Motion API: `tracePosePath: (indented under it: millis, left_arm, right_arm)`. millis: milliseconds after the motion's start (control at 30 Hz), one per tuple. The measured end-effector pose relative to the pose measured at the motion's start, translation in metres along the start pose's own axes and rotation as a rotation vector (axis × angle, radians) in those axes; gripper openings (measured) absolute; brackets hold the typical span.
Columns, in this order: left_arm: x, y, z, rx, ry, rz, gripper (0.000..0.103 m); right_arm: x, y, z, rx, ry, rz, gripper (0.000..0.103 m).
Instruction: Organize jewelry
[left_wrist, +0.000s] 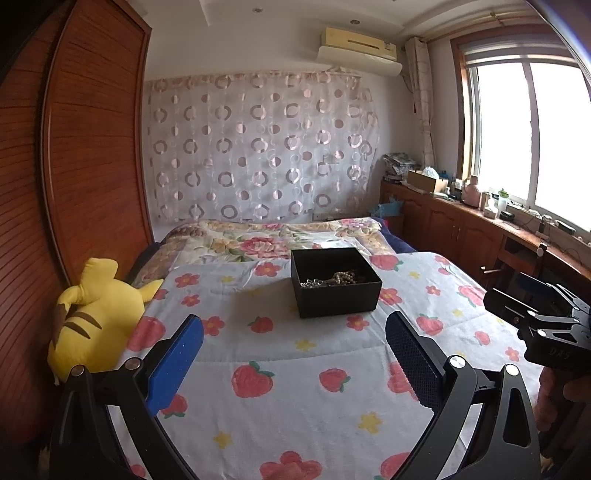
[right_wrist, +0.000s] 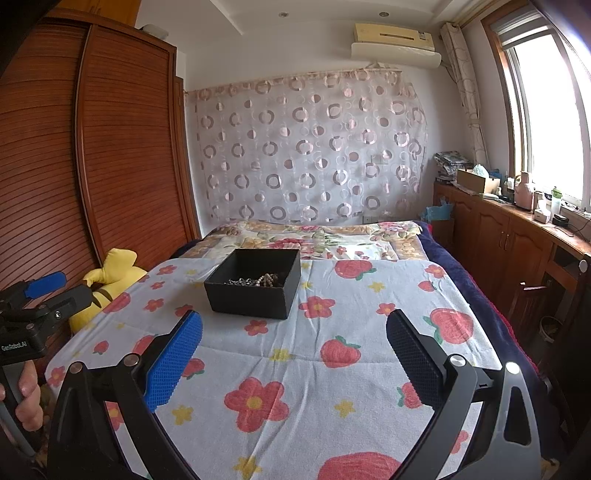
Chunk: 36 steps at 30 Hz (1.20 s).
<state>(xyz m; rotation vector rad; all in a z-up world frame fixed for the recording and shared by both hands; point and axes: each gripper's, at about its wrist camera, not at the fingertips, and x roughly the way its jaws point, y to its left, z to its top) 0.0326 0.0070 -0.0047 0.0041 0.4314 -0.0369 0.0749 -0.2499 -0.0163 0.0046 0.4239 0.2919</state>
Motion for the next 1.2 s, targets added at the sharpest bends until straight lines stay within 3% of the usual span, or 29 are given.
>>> tracePosePath:
  millis: [1200]
  left_arm:
    - [0.0000, -0.0066, 0.0004, -0.002, 0.013, -0.001, 0.095]
  right_arm:
    - [-0.0016, 0.0063, 0.0003, 0.006, -0.002, 0.001, 0.101]
